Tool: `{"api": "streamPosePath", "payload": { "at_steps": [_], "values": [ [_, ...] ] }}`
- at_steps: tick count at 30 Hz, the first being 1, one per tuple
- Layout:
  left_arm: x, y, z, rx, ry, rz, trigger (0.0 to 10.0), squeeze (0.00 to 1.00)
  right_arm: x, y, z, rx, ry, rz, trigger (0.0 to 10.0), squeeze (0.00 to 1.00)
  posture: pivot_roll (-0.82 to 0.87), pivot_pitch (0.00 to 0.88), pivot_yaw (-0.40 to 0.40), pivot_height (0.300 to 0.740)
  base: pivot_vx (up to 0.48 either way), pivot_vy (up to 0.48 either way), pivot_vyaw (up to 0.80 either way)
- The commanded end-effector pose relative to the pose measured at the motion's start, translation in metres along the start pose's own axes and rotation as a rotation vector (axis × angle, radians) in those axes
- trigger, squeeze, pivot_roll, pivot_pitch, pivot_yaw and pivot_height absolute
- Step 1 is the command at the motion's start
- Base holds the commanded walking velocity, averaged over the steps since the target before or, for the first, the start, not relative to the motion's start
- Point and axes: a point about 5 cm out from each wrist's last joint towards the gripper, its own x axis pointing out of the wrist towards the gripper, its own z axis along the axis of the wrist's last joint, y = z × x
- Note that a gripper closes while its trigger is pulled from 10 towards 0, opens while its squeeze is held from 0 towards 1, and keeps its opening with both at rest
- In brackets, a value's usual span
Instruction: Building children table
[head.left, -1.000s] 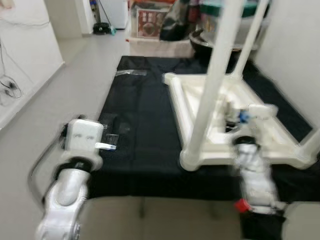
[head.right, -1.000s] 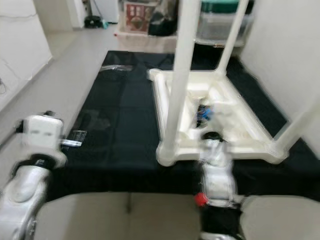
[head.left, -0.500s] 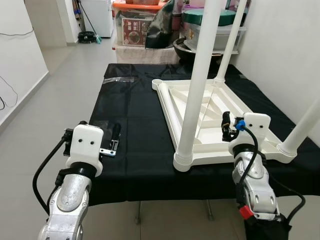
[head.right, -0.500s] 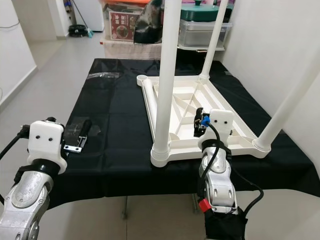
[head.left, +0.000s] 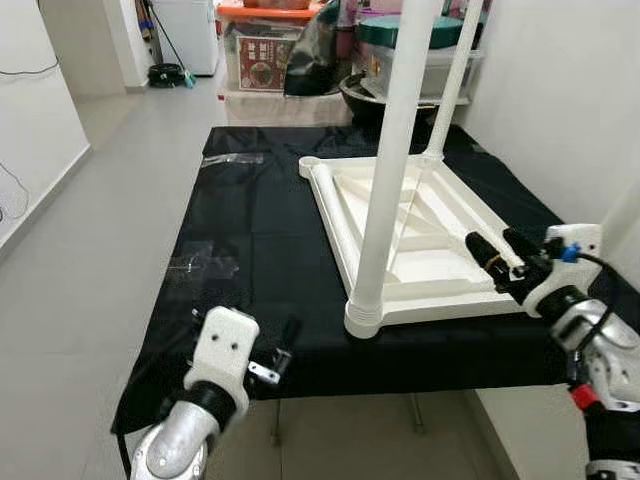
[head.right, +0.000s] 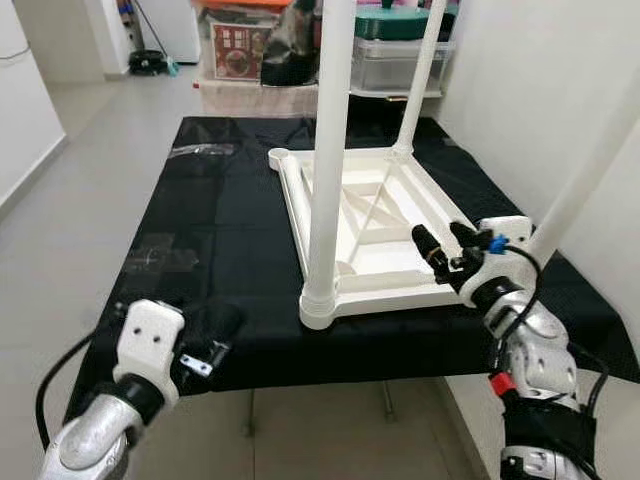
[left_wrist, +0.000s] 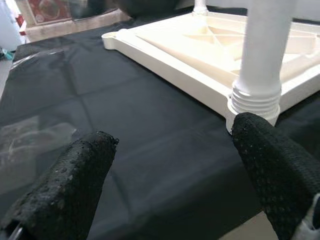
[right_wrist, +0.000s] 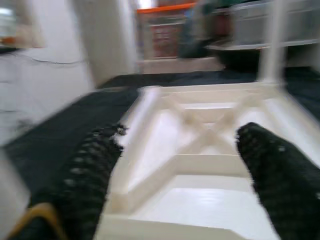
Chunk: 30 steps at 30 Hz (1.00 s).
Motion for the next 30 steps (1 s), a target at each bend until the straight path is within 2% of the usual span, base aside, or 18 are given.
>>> {"api": "streamPosePath", "payload": {
  "at_steps": [1, 2, 7, 8, 10, 11, 12, 14, 15, 16, 20, 22, 25, 30],
  "values": [
    [-0.003, -0.005, -0.006, -0.003, 0.021, -0.041, 10.0, 0.00, 0.004, 0.008, 0.008, 0.016, -0.016, 0.114, 10.0, 1.00, 0.12, 0.029, -0.044, 0.740, 0.000, 0.000, 0.00],
    [-0.004, -0.009, -0.009, -0.012, 0.029, -0.067, 10.0, 0.00, 0.007, 0.012, 0.012, 0.020, -0.028, 0.188, 10.0, 1.00, 0.12, 0.029, -0.044, 0.740, 0.000, 0.000, 0.00],
    [-0.007, -0.016, -0.011, -0.010, 0.035, -0.108, 10.0, 0.00, 0.019, 0.026, 0.020, -0.004, -0.057, 0.303, 10.0, 1.00, 0.13, 0.032, -0.043, 0.740, 0.000, 0.000, 0.00],
    [-0.008, -0.018, -0.010, -0.012, 0.026, -0.126, 10.0, 0.00, 0.025, 0.033, 0.023, -0.017, -0.071, 0.357, 10.0, 0.37, 0.13, 0.033, -0.043, 0.740, 0.000, 0.000, 0.00],
    [-0.008, -0.018, -0.010, -0.012, 0.026, -0.126, 10.0, 0.00, 0.025, 0.033, 0.023, -0.017, -0.071, 0.357, 10.0, 0.37, 0.13, 0.033, -0.043, 0.740, 0.000, 0.000, 0.00],
    [-0.010, -0.021, -0.009, -0.019, 0.016, -0.141, 10.0, 0.00, 0.033, 0.041, 0.028, -0.020, -0.090, 0.409, 10.0, 0.00, 0.13, 0.034, -0.045, 0.740, 0.000, 0.000, 0.00],
    [-0.010, -0.021, -0.009, -0.019, 0.016, -0.141, 10.0, 0.00, 0.033, 0.041, 0.028, -0.020, -0.090, 0.409, 10.0, 0.00, 0.13, 0.034, -0.045, 0.740, 0.000, 0.000, 0.00],
    [-0.011, -0.025, -0.008, -0.018, 0.004, -0.168, 10.0, 0.00, 0.045, 0.056, 0.033, -0.020, -0.111, 0.507, 10.0, 0.00, 0.14, 0.033, -0.046, 0.740, 0.000, 0.000, 0.00],
    [-0.011, -0.025, -0.008, -0.018, 0.004, -0.168, 10.0, 0.00, 0.045, 0.056, 0.033, -0.020, -0.111, 0.507, 10.0, 0.00, 0.14, 0.033, -0.046, 0.740, 0.000, 0.000, 0.00],
    [-0.012, -0.028, -0.009, -0.006, 0.006, -0.182, 10.0, 0.00, 0.048, 0.063, 0.033, -0.020, -0.109, 0.565, 10.0, 0.00, 0.14, 0.033, -0.046, 0.740, 0.000, 0.000, 0.00],
    [-0.012, -0.028, -0.010, -0.003, 0.007, -0.184, 10.0, 0.00, 0.049, 0.064, 0.033, -0.019, -0.107, 0.575, 10.0, 0.00, 0.14, 0.033, -0.046, 0.740, 0.000, 0.000, 0.00],
    [-0.012, -0.030, -0.010, -0.002, 0.004, -0.191, 10.0, 0.00, 0.048, 0.066, 0.034, 0.011, -0.111, 0.625, 10.0, 0.00, 0.14, 0.034, -0.051, 0.740, 0.000, 0.000, 0.00],
    [-0.013, -0.031, -0.009, -0.003, 0.001, -0.195, 10.0, 0.00, 0.047, 0.070, 0.034, 0.010, -0.102, 0.679, 10.0, 0.00, 0.14, 0.038, -0.050, 0.740, 0.000, 0.000, 0.00],
    [-0.013, -0.032, -0.009, -0.005, -0.002, -0.199, 10.0, 0.00, 0.049, 0.075, 0.034, -0.005, -0.097, 0.704, 10.0, 0.00, 0.13, 0.039, -0.049, 0.740, 0.000, 0.000, 0.00]
  ]
}}
